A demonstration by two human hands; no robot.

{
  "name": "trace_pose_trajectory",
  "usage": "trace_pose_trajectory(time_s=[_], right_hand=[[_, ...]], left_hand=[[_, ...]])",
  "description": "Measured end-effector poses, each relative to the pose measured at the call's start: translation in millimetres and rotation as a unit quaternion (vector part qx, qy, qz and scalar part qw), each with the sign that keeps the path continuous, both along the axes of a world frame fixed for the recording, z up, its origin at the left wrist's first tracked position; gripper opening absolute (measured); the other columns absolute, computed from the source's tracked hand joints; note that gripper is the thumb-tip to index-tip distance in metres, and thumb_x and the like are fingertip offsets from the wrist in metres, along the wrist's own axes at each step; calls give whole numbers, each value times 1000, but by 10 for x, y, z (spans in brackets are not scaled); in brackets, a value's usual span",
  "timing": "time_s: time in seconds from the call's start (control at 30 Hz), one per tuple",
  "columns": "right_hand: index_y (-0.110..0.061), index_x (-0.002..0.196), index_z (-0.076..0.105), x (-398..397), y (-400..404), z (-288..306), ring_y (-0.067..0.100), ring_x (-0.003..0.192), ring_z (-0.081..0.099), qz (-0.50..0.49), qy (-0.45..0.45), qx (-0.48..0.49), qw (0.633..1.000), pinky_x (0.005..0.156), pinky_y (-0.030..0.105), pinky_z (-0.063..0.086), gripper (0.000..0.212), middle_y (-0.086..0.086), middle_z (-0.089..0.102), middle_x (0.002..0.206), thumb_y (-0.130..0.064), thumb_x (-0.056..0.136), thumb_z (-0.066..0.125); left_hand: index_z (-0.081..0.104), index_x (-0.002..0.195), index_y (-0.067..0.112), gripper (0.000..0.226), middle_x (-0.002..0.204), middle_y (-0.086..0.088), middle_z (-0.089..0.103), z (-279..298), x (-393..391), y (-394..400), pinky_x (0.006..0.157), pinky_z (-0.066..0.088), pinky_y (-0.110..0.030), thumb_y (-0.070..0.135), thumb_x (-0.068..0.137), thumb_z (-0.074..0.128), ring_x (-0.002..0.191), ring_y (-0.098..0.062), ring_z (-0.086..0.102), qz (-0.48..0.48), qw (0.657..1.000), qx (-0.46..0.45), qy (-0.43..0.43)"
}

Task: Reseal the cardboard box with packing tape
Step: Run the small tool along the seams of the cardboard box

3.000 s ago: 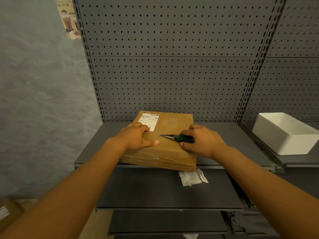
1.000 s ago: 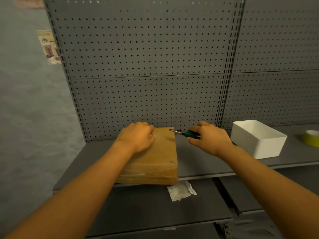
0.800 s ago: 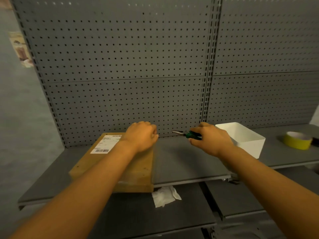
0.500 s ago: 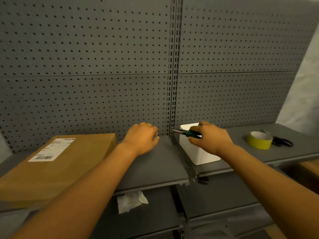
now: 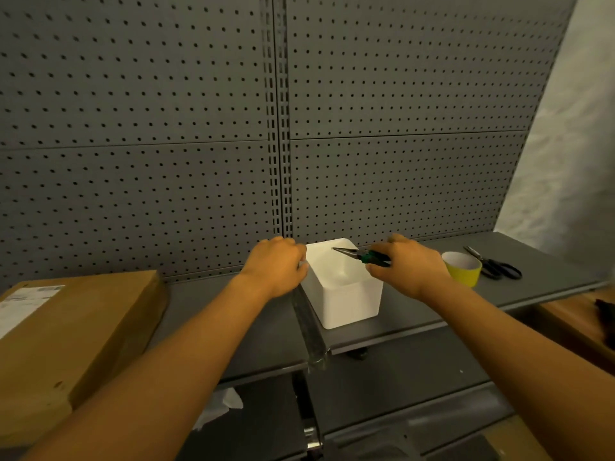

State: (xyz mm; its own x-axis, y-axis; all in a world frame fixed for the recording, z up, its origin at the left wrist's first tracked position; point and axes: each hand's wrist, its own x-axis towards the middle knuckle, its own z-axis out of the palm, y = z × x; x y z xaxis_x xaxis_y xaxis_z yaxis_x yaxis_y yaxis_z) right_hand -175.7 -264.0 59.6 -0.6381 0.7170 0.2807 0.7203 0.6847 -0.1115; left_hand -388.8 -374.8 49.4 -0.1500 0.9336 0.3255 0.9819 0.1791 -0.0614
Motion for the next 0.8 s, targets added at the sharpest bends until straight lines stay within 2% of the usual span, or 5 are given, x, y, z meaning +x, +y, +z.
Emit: trace_pose_trajectory(time_s=[0.17,0.37,0.67,0.8], right_hand=[[-33,133,52,-52,34,-26,21,103,54,-14,13,-17,1000,71,28,42,45,-1,52,118,-48,91,51],[-31,121,60,-74,50,-23,20,98,56,-32,28,-34,999,76,32,50,40,-1,55,116,-49,86,56],[-32,109,64,-76,-2,-86,19,93,55,-33,35,-48,998,70,30,46,31,-2,56,110,-49,85,57],[-30,114,63,-111,-56,-103,19,93,55,-23,41,-51,998,70,30,46,36,-2,56,111,-51,85,57]], left_hand=[[60,108,18,26,106,-2,61,9,-76,68,83,42,-34,34,95,44,101,-21,52,-12,1000,-7,-4],[59,107,19,25,106,-2,60,36,-172,102,82,41,-33,35,95,44,101,-21,52,-13,1000,-16,1],[59,110,18,27,108,-2,61,-9,-185,38,84,42,-33,35,95,43,103,-21,52,-13,1000,-28,3],[58,110,18,27,110,-3,59,-11,-162,-77,87,42,-34,36,96,44,105,-22,52,-2,999,-34,11]])
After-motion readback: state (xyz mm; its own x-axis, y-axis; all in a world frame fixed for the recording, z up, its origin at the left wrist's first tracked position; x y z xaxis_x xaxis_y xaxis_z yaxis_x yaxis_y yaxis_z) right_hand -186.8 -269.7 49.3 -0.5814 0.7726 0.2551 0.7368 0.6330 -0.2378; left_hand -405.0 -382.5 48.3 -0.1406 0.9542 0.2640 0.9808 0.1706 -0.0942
